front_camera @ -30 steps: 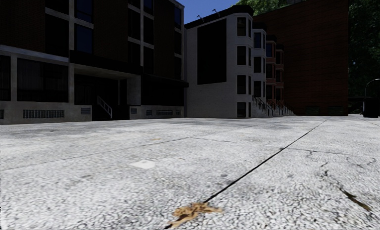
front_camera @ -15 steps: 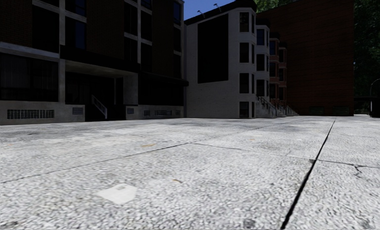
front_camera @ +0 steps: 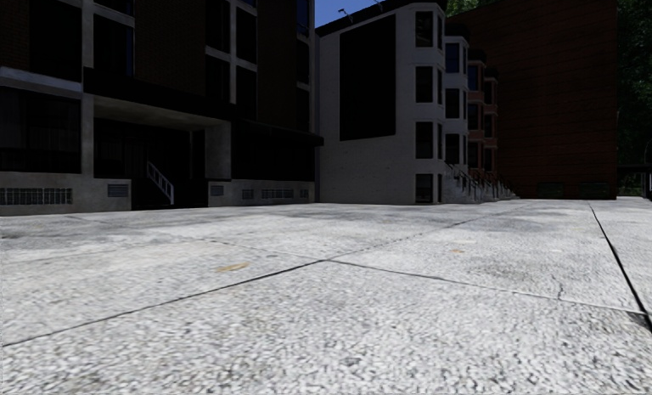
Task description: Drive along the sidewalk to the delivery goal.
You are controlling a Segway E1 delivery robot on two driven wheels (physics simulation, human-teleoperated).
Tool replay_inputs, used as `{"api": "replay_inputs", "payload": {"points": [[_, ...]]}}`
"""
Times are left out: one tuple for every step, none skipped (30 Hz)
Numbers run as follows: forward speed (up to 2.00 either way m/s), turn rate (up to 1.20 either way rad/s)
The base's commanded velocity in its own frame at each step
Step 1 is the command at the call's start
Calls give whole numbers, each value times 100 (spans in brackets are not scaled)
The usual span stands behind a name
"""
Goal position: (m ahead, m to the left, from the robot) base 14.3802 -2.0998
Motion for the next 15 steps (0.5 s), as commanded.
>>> {"api": "replay_inputs", "payload": {"points": [[200,0],[200,0],[200,0],[200,0],[200,0],[200,0],[200,0],[200,0],[200,0],[200,0],[200,0],[200,0],[200,0],[200,0],[200,0]]}}
